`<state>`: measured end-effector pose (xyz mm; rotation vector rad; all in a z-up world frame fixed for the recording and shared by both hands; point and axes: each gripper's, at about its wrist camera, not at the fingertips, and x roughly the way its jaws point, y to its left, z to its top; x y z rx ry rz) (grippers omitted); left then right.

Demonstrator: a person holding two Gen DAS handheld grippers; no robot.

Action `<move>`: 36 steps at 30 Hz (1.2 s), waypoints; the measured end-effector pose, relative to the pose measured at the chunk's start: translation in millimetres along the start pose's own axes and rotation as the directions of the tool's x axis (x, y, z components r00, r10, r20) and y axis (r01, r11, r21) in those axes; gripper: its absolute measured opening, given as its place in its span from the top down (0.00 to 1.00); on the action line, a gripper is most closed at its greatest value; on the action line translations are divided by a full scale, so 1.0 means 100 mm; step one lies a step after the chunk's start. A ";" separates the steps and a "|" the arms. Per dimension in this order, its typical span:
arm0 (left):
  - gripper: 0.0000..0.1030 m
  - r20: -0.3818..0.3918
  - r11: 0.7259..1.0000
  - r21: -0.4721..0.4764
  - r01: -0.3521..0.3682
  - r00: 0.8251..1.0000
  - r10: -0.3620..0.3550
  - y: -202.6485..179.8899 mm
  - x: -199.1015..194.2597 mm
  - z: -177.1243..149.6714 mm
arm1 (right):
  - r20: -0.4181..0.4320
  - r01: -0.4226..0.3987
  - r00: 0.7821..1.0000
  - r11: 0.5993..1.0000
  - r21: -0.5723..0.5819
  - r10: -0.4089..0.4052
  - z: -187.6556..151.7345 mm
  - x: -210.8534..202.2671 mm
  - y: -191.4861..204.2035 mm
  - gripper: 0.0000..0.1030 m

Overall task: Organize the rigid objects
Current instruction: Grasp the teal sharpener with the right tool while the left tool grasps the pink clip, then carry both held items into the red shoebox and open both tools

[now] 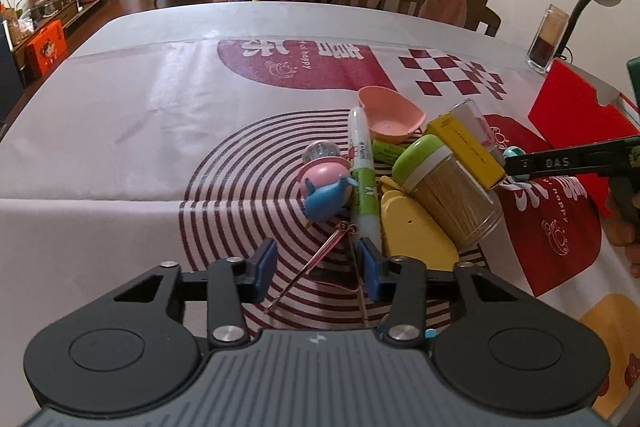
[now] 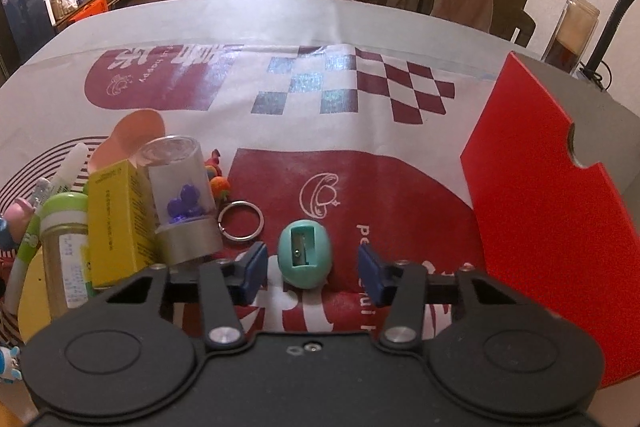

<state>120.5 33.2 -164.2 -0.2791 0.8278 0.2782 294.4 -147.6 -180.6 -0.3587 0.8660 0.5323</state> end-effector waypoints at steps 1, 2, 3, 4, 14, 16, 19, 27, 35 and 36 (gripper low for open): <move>0.67 -0.001 1.000 0.001 0.003 1.000 -0.003 0.00 0.01 0.00 | -0.004 0.001 1.000 1.000 0.001 -0.001 0.00 0.02 0.00 0.58; 0.68 -0.006 1.000 0.000 0.005 1.000 -0.005 0.00 0.01 0.01 | -0.007 0.002 1.000 1.000 0.001 -0.002 0.00 0.03 0.00 0.59; 0.69 -0.006 1.000 0.001 0.005 1.000 -0.005 0.01 0.02 0.01 | -0.008 0.003 1.000 1.000 0.000 -0.003 0.00 0.04 0.01 0.61; 0.69 -0.007 1.000 0.004 0.006 1.000 -0.006 0.01 0.02 0.01 | -0.007 0.006 1.000 1.000 0.000 -0.006 0.00 0.05 0.01 0.62; 0.76 -0.004 1.000 0.029 0.005 1.000 -0.005 0.02 -0.02 0.05 | 0.007 0.002 1.000 0.999 0.037 -0.002 0.02 -0.06 -0.03 0.71; 0.77 -0.006 1.000 0.018 0.009 1.000 -0.009 0.04 -0.05 0.06 | 0.013 -0.009 1.000 0.999 0.045 0.008 0.02 -0.13 -0.04 0.71; 0.78 -0.009 1.000 0.003 0.006 1.000 -0.005 0.08 -0.08 0.07 | 0.028 -0.021 0.999 0.998 0.056 0.020 0.01 -0.26 -0.06 0.71; 0.78 -0.005 0.999 -0.036 0.021 1.000 -0.022 0.21 -0.29 0.11 | 0.058 -0.078 0.996 0.993 0.093 0.073 -0.03 -0.72 -0.14 0.71; 0.78 -0.003 0.996 -0.038 0.086 0.996 -0.086 0.18 -0.58 0.26 | 0.096 -0.100 0.991 0.990 0.099 0.091 -0.02 -1.17 -0.25 0.71; 0.78 -0.002 0.994 -0.034 0.101 0.995 -0.101 0.15 -0.62 0.29 | 0.101 -0.100 0.991 0.990 0.102 0.090 -0.01 -1.21 -0.27 0.71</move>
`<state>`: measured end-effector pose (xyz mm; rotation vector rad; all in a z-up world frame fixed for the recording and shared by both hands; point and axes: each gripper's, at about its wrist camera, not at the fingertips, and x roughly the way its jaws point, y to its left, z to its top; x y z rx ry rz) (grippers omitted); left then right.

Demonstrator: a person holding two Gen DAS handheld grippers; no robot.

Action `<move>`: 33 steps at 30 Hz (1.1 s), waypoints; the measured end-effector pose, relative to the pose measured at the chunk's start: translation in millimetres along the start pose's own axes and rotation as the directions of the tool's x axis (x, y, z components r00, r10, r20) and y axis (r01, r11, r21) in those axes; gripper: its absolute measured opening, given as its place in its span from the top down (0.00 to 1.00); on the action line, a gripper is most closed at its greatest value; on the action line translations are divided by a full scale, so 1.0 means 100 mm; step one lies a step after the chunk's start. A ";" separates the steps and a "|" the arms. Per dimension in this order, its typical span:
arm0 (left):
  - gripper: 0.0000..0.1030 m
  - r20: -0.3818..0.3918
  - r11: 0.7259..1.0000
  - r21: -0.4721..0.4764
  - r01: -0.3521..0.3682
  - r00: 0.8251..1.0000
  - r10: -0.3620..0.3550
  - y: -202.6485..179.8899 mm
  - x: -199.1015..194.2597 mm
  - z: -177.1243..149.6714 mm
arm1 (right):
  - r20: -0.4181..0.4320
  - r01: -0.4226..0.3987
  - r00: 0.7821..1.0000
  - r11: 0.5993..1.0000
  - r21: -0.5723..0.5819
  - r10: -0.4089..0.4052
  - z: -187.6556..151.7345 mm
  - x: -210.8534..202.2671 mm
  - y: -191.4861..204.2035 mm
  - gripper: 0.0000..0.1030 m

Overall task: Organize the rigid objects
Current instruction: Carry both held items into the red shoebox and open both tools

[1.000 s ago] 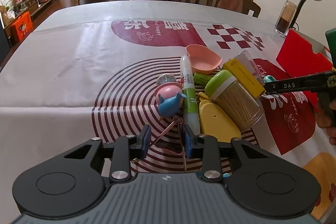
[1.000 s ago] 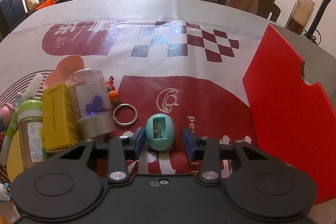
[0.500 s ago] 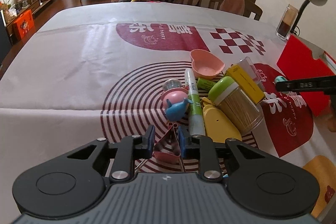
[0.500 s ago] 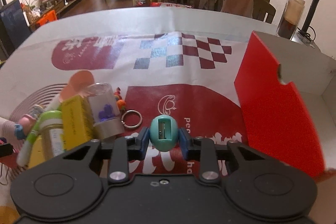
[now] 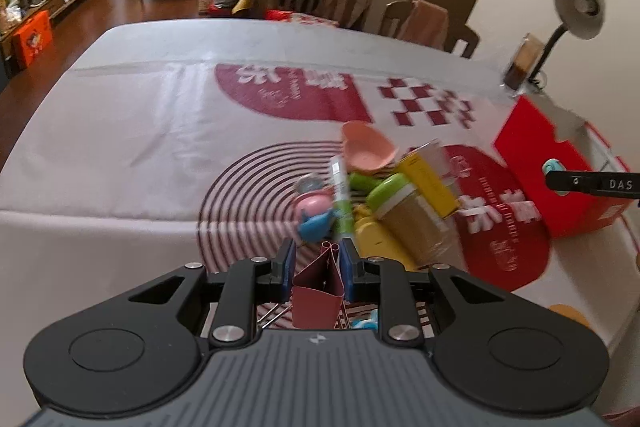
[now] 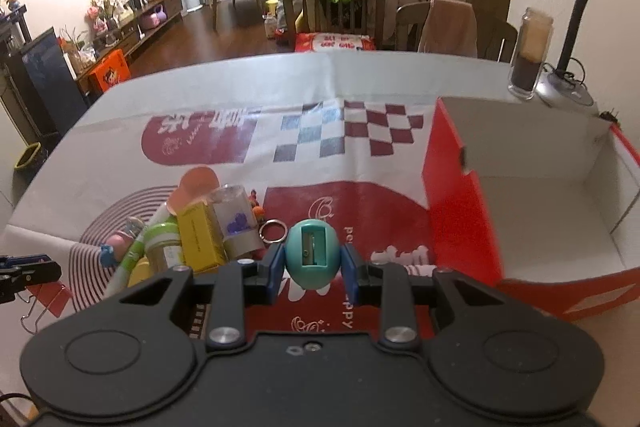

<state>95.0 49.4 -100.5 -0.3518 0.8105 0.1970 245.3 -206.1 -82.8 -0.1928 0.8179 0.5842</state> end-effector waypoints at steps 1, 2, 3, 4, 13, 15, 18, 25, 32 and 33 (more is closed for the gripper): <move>0.78 0.002 1.000 0.008 0.014 1.000 -0.014 -0.04 -0.03 0.04 | 0.006 -0.001 1.000 1.000 0.006 0.001 0.02 -0.05 -0.03 0.71; 0.78 0.005 1.000 0.018 0.025 1.000 -0.025 -0.08 -0.06 0.08 | 0.012 -0.002 1.000 1.000 0.010 0.002 0.04 -0.10 -0.05 0.71; 0.78 0.008 0.999 0.026 0.037 0.999 -0.037 -0.13 -0.08 0.12 | 0.017 0.000 1.000 1.000 0.010 0.000 0.06 -0.13 -0.07 0.71; 0.78 0.009 0.998 0.033 0.052 0.999 -0.052 -0.18 -0.10 0.17 | 0.021 0.003 1.000 1.000 0.011 -0.003 0.07 -0.17 -0.10 0.71; 0.78 0.013 0.982 0.114 0.151 0.988 -0.153 -0.79 -0.05 0.61 | 0.058 0.051 0.997 0.998 0.029 -0.052 0.20 -0.33 -0.54 0.71; 0.78 0.017 0.975 0.136 0.174 0.984 -0.178 -0.97 -0.01 0.72 | 0.059 0.062 0.996 0.997 0.035 -0.064 0.22 -0.33 -0.68 0.71; 0.78 0.019 0.963 0.175 0.206 0.977 -0.212 -1.28 0.09 0.88 | 0.057 0.080 0.995 0.996 0.038 -0.083 0.26 -0.31 -0.88 0.71; 0.78 0.001 0.932 0.247 0.266 0.962 -0.275 -2.07 0.43 1.22 | 0.036 0.108 0.993 0.994 0.032 -0.109 0.28 -0.23 -1.37 0.71; 0.78 -0.052 0.892 0.303 0.336 0.940 -0.337 -2.92 0.86 1.46 | -0.009 0.131 0.991 0.990 0.042 -0.131 0.24 -0.08 -1.86 0.71; 0.78 -0.064 0.886 0.312 0.344 0.937 -0.342 -3.03 0.94 1.47 | -0.017 0.135 0.991 0.990 0.044 -0.134 0.24 -0.05 -1.92 0.71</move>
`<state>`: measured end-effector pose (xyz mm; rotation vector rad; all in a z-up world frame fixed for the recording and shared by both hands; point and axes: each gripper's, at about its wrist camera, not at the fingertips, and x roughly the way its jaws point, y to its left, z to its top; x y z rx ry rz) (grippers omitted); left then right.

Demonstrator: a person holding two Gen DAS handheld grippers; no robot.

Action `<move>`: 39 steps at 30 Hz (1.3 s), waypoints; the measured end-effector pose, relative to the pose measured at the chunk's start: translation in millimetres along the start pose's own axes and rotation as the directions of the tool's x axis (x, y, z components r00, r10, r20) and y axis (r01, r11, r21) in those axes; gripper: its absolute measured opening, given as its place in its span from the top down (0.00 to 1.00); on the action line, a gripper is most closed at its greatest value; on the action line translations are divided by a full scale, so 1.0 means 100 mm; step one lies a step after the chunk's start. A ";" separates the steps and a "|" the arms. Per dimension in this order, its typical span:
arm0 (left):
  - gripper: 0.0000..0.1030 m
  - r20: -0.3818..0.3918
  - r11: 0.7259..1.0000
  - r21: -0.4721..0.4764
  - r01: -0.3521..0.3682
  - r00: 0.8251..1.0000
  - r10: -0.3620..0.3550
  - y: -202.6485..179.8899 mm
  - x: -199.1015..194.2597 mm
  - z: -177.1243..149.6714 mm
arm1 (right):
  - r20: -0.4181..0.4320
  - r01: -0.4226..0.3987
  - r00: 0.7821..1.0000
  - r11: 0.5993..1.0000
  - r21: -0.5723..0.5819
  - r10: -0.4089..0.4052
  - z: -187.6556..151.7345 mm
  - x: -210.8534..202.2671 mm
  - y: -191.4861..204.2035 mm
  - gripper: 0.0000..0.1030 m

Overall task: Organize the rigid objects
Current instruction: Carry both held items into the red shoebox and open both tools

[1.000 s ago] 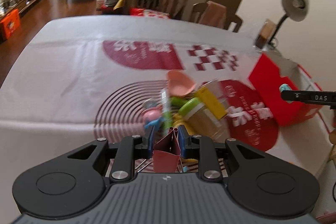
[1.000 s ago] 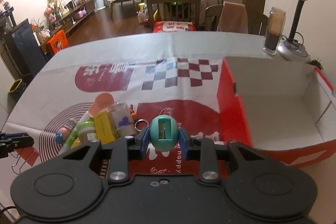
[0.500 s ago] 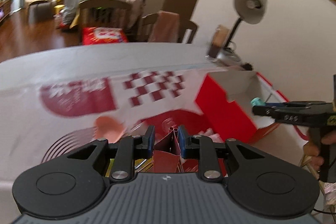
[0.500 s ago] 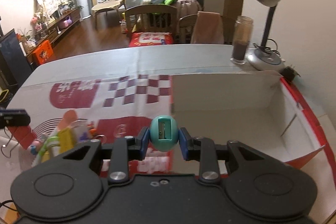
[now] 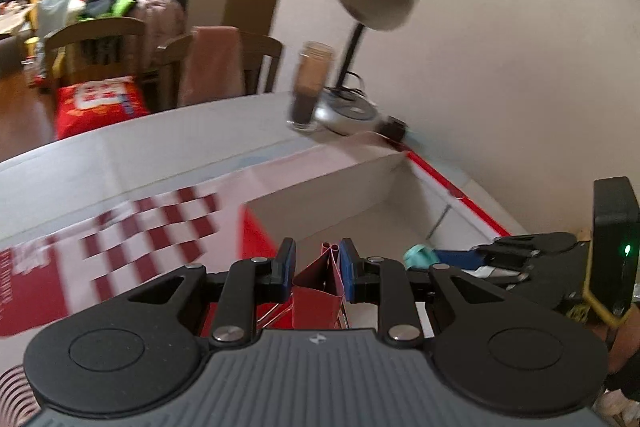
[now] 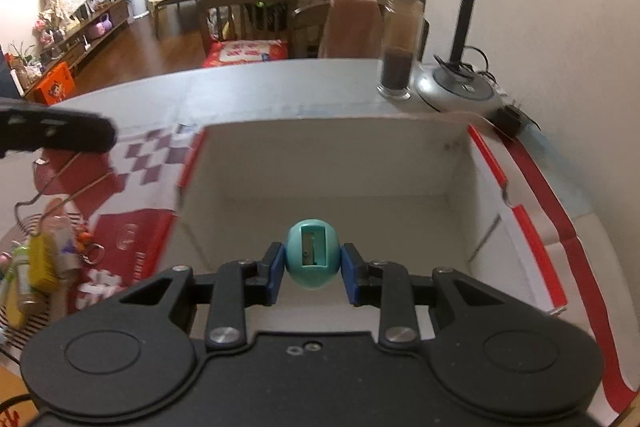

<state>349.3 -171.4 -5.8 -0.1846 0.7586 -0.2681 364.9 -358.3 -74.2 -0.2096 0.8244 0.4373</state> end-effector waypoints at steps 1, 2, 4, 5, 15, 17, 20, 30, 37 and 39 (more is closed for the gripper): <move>0.78 -0.009 1.000 0.009 0.006 1.000 -0.006 -0.06 0.10 0.03 | -0.007 0.005 1.000 1.000 0.000 -0.005 0.00 0.03 -0.05 0.71; 0.78 -0.022 1.000 0.018 0.014 1.000 -0.014 -0.13 0.22 0.06 | -0.016 0.007 1.000 1.000 0.000 -0.007 0.00 0.08 -0.10 0.71; 0.78 -0.050 0.999 0.027 0.028 0.998 -0.027 -0.21 0.44 0.10 | -0.030 0.016 0.999 1.000 0.004 -0.016 0.00 0.14 -0.20 0.71; 0.78 -0.063 0.999 0.034 0.030 0.998 -0.028 -0.24 0.55 0.11 | -0.037 0.021 0.999 1.000 0.006 -0.021 -0.01 0.18 -0.24 0.71; 0.78 -0.204 0.998 0.062 0.010 0.979 0.003 -0.36 1.44 0.03 | -0.138 0.047 0.989 0.999 -0.028 -0.050 -0.09 0.49 -0.48 0.71; 0.78 -0.226 0.997 0.082 -0.003 0.974 0.022 -0.38 1.54 0.00 | -0.163 0.041 0.985 0.998 -0.047 -0.049 -0.08 0.56 -0.48 0.72; 0.78 -0.268 0.997 0.077 -0.003 0.963 0.023 -0.37 1.68 -0.06 | -0.203 0.033 0.978 0.997 -0.069 -0.046 -0.09 0.63 -0.45 0.72; 0.78 -0.416 0.996 0.087 -0.031 0.907 0.065 -0.36 2.00 -0.13 | -0.284 0.037 0.957 0.996 -0.079 -0.058 -0.14 0.78 -0.42 0.71; 0.78 -0.463 0.999 0.049 -0.021 0.885 0.041 -0.32 2.05 -0.17 | -0.303 0.032 0.951 0.996 -0.084 -0.056 -0.20 0.77 -0.41 0.71; 0.78 -0.449 0.998 0.065 -0.026 0.892 0.053 -0.33 2.02 -0.16 | -0.296 0.032 0.954 0.997 -0.070 -0.051 -0.20 0.75 -0.43 0.70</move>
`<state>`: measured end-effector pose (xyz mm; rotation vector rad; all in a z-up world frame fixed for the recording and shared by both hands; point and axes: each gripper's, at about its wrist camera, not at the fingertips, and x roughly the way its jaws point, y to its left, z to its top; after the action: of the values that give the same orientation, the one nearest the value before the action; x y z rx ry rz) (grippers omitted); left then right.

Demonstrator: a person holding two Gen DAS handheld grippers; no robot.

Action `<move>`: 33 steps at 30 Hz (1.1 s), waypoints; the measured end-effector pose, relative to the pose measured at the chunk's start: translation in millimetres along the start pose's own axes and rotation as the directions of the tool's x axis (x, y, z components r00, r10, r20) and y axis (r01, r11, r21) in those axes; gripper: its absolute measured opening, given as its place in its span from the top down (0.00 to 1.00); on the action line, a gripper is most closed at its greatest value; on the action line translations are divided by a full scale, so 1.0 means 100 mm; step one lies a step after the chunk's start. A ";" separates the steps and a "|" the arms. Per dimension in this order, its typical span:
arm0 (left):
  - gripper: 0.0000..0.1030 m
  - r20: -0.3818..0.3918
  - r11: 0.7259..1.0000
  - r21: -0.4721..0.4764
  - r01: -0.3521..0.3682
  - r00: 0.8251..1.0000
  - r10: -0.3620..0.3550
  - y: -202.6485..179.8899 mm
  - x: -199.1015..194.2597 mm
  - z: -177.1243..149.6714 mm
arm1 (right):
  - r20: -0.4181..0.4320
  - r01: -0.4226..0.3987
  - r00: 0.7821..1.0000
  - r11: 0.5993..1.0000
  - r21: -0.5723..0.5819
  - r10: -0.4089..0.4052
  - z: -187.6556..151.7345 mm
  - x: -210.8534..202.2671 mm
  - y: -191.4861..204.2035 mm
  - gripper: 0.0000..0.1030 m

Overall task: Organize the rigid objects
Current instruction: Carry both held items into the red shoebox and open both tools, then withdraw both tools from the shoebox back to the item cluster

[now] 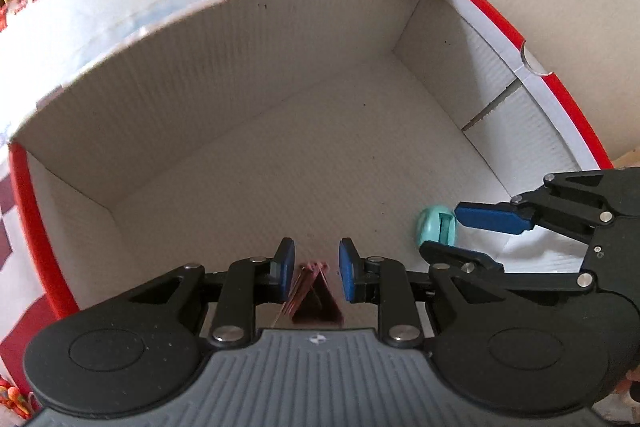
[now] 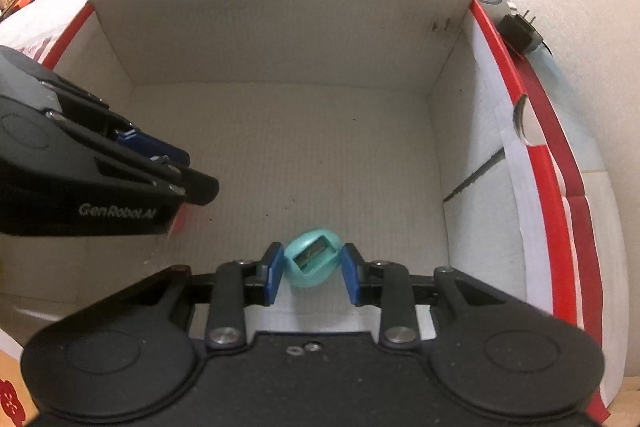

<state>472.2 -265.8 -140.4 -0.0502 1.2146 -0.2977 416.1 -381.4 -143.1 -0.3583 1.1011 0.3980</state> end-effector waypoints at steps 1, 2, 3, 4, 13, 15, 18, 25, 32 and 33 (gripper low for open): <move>0.78 0.009 1.000 0.008 0.002 1.000 -0.002 -0.01 -0.03 -0.01 | 0.004 -0.002 1.000 1.000 0.006 0.002 -0.01 -0.02 0.00 0.70; 0.78 0.024 1.000 0.015 0.003 1.000 -0.003 -0.01 -0.06 -0.02 | 0.010 -0.003 1.000 1.000 0.011 0.003 -0.02 -0.04 -0.01 0.69; 0.78 0.041 1.000 0.021 -0.002 0.999 0.001 -0.02 -0.10 -0.03 | 0.016 -0.002 1.000 1.000 0.016 0.002 -0.02 -0.06 -0.01 0.69; 0.78 0.055 1.000 0.024 -0.005 0.998 0.004 -0.02 -0.15 -0.04 | 0.022 -0.004 1.000 1.000 0.020 0.004 -0.01 -0.08 -0.02 0.69; 0.78 0.165 1.000 0.008 -0.008 0.986 0.006 0.06 -0.53 -0.13 | 0.075 -0.022 0.997 0.999 0.028 0.020 -0.03 -0.37 0.04 0.66; 0.78 0.187 1.000 0.007 -0.006 0.982 0.005 0.08 -0.63 -0.15 | 0.088 -0.023 0.996 0.999 0.025 0.021 0.00 -0.42 0.07 0.65; 0.78 0.219 1.000 0.007 -0.013 0.976 0.011 0.12 -0.81 -0.26 | 0.114 -0.030 0.993 0.999 0.028 0.027 -0.03 -0.57 0.15 0.61; 0.78 0.282 1.000 0.008 -0.003 0.959 0.000 0.27 -1.21 -0.54 | 0.171 -0.056 0.984 0.998 0.033 0.049 -0.06 -0.88 0.42 0.58; 0.78 0.349 1.000 0.020 0.017 0.937 -0.023 0.46 -1.64 -0.90 | 0.231 -0.072 0.971 0.997 0.016 0.066 -0.11 -1.16 0.83 0.47; 0.78 0.354 1.000 0.022 0.018 0.935 -0.024 0.50 -1.69 -0.96 | 0.238 -0.076 0.969 0.997 0.016 0.070 -0.11 -1.18 0.88 0.45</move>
<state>340.0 -164.0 -29.1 -0.0970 0.8521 -0.3036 318.5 -325.6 -47.2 -0.2412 0.8858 0.4798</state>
